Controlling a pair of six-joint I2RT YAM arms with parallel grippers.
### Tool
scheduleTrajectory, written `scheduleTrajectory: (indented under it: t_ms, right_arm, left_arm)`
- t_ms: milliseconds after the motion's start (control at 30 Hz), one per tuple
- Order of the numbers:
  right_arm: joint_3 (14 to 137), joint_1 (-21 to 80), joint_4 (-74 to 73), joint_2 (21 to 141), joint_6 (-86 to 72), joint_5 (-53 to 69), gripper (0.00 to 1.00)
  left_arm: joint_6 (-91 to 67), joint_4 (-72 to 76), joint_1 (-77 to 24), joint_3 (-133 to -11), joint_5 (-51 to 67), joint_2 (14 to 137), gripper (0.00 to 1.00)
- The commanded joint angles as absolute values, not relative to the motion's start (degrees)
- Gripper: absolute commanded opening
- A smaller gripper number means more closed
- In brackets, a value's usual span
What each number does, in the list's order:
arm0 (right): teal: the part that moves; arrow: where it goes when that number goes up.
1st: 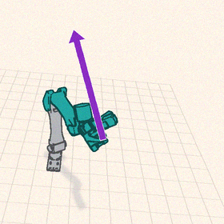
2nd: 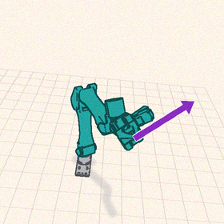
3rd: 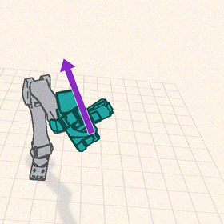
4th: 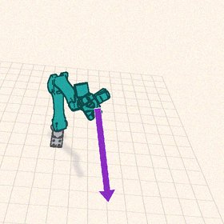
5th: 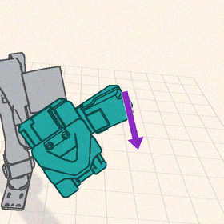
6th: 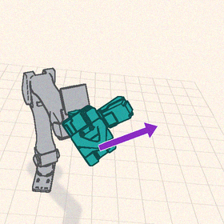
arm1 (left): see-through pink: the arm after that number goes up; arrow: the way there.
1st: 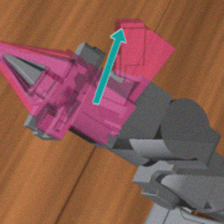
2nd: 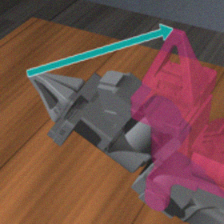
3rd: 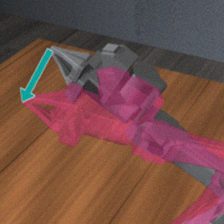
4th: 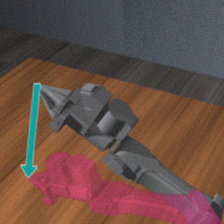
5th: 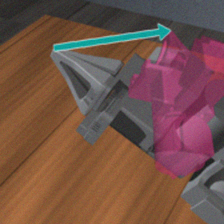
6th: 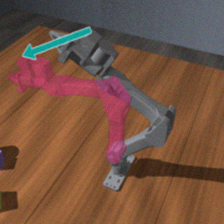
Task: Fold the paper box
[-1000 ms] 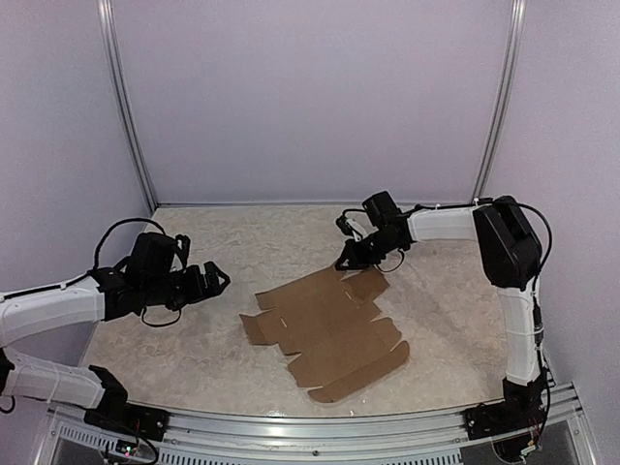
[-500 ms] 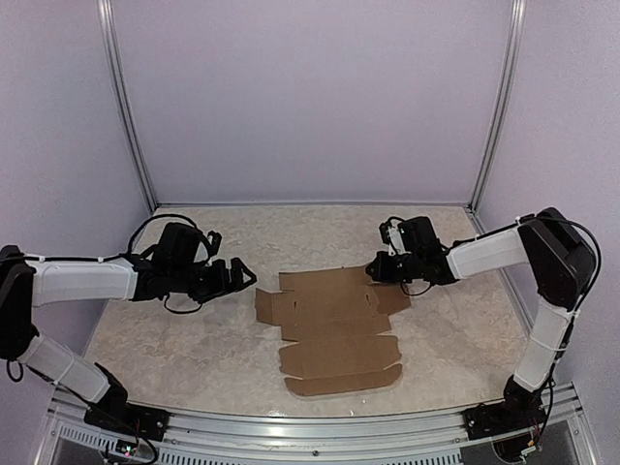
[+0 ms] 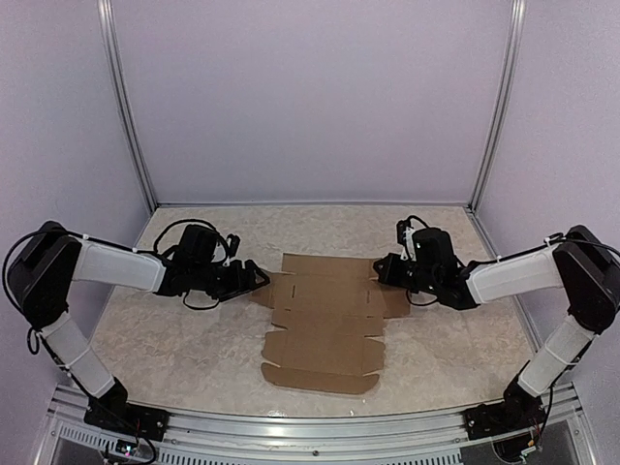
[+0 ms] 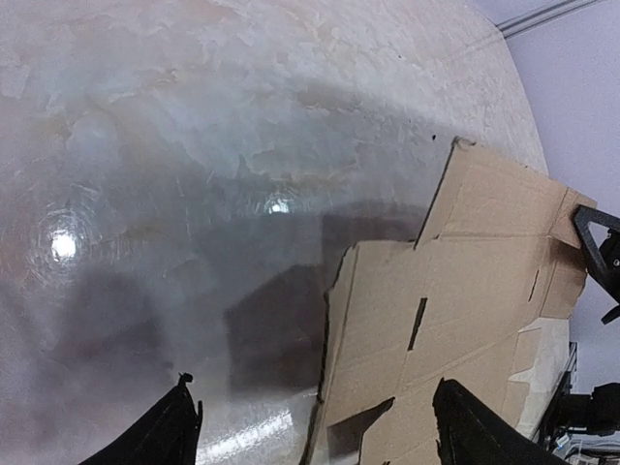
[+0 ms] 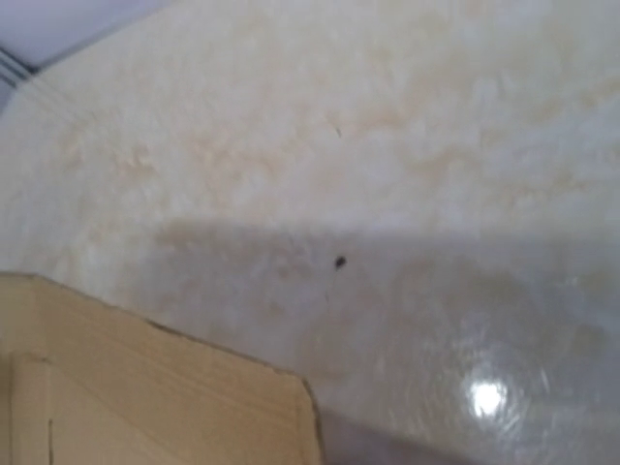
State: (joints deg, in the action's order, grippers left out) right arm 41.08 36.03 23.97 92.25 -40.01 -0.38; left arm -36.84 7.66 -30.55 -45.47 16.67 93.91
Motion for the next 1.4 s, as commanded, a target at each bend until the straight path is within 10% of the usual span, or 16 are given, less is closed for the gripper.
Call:
scheduleTrajectory:
  t_ms: [0,333,933,1367]
  right_arm:
    - [39.5,37.1,26.0,90.2,-41.5,-4.2,0.0]
    - [39.3,37.4,26.5,91.1,-42.8,-3.9,0.0]
    - [38.8,37.8,25.7,90.5,-42.0,-1.9,0.0]
    - [38.9,37.8,25.6,89.7,-41.5,-0.9,0.0]
  left_arm:
    - [-36.2,10.1,-30.2,-47.4,19.9,96.1,0.76]
    - [-34.5,9.1,-30.4,-48.2,20.3,97.4,0.52]
    - [-27.7,0.2,-30.8,-54.9,10.0,100.3,0.5]
    - [-26.9,0.2,-31.4,-55.3,9.5,103.2,0.26]
